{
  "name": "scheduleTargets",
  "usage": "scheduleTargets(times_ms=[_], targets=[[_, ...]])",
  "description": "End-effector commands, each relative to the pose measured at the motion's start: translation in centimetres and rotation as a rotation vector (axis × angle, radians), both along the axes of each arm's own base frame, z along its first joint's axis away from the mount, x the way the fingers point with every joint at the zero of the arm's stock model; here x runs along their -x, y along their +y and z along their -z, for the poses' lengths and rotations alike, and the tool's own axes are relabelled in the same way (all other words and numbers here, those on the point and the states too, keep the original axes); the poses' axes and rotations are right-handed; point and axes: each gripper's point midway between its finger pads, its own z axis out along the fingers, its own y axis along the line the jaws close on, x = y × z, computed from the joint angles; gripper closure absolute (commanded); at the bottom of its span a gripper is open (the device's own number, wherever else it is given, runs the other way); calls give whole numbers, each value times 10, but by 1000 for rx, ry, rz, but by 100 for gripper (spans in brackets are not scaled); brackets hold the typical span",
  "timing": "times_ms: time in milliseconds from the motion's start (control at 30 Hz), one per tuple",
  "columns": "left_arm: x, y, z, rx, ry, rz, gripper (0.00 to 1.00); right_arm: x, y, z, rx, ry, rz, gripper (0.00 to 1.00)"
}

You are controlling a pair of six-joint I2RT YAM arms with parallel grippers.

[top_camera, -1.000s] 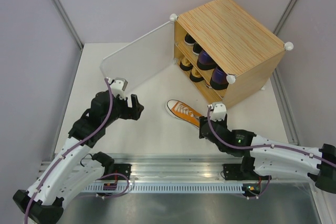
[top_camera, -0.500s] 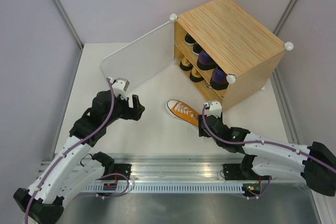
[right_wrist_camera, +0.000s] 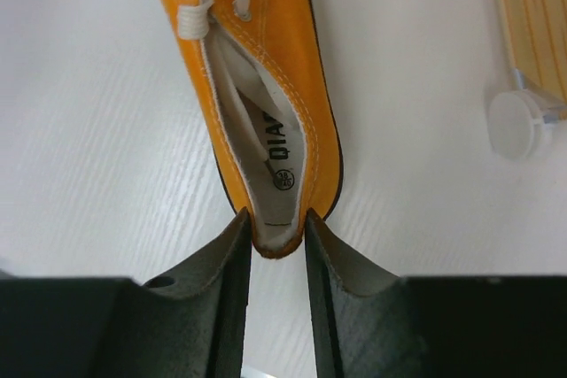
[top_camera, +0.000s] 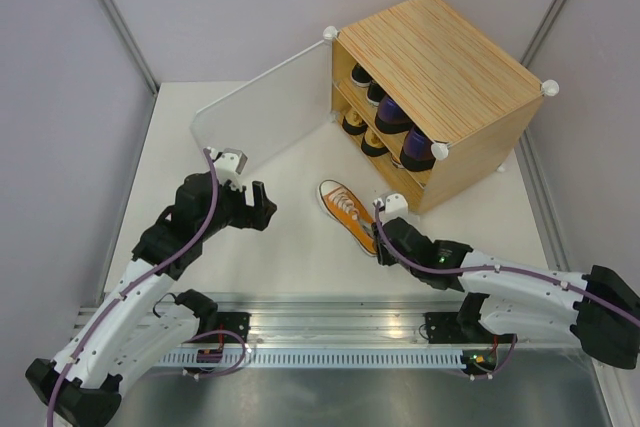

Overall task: Place and organize the shoes in the shoe cabinet
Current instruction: Adjust the shoe at the center of the board.

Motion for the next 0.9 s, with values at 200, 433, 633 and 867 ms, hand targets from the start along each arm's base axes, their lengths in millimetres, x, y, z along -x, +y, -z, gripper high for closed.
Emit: scheduleTargets(times_ms=[200, 433, 633, 867], targets=[[1, -2, -8, 1, -32, 32, 10, 12, 98, -55, -156, -31, -216, 54], [2, 0, -11, 4, -43, 28, 10, 10, 159, -77, -253, -21, -305, 44], [3, -1, -12, 9, -44, 35, 9, -3, 118, -86, -174, -76, -169, 41], [4, -2, -13, 13, -49, 41, 9, 6, 49, -74, -163, -77, 24, 47]])
